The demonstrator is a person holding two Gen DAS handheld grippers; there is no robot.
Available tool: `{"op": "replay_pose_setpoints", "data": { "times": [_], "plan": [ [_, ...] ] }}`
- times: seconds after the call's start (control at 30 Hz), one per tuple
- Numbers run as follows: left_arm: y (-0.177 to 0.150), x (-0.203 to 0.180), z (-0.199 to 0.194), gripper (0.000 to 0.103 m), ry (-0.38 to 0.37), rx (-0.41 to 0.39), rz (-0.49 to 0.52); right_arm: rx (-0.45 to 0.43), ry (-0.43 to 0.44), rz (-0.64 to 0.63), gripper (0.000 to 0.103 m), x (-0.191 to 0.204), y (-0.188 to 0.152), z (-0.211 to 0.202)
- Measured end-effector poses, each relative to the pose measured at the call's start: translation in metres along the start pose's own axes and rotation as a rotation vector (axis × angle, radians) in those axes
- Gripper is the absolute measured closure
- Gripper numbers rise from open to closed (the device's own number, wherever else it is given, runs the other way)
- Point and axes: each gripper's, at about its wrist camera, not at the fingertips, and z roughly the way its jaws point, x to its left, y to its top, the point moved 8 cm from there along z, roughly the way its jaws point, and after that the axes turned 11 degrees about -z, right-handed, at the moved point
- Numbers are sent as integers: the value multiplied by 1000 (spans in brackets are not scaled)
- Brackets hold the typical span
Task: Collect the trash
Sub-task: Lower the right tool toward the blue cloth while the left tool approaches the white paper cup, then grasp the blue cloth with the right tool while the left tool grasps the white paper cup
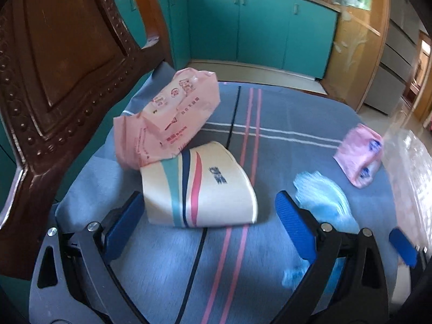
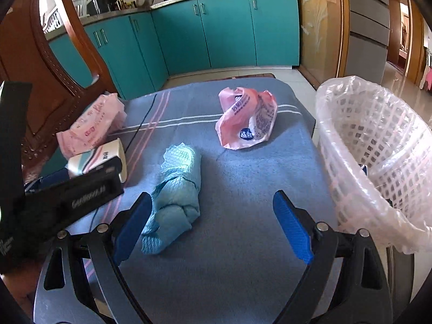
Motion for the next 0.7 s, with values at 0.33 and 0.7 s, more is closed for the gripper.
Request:
{"op": "replay_pose_setpoints", "data": {
  "times": [0.33, 0.7],
  "plan": [
    [-8, 13, 23, 17, -46, 79, -54, 72, 12, -138, 60, 27, -1, 33],
    [-4, 11, -132, 17, -285, -131, 35, -107, 129, -110, 73, 6, 23, -65]
  ]
}}
